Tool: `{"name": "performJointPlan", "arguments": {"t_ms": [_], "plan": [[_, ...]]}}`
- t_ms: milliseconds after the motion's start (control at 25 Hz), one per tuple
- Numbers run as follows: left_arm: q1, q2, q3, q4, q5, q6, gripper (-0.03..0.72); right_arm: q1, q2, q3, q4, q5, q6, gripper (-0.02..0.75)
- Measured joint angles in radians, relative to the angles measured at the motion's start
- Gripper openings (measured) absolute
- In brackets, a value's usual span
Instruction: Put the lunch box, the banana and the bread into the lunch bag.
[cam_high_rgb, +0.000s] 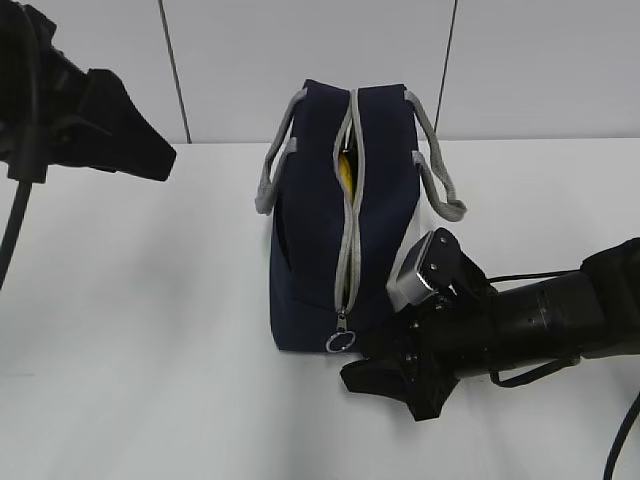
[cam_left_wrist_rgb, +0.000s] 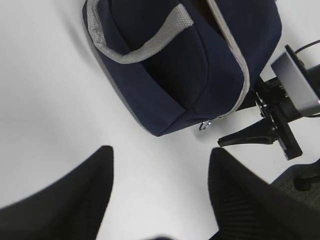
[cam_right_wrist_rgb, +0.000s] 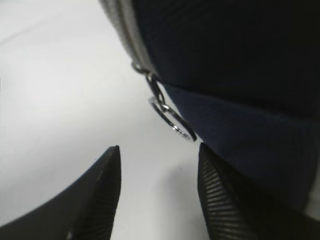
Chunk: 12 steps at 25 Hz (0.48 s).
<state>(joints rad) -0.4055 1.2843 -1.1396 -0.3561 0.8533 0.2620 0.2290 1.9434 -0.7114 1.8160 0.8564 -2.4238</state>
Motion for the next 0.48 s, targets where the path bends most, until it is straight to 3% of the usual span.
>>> {"name": "performJointPlan", "arguments": {"t_ms": [480], "plan": [[0.0, 0.0, 0.0, 0.001, 0.0, 0.0, 0.424, 0.0, 0.002, -0.035, -0.004, -0.002, -0.002, 0.389]]}}
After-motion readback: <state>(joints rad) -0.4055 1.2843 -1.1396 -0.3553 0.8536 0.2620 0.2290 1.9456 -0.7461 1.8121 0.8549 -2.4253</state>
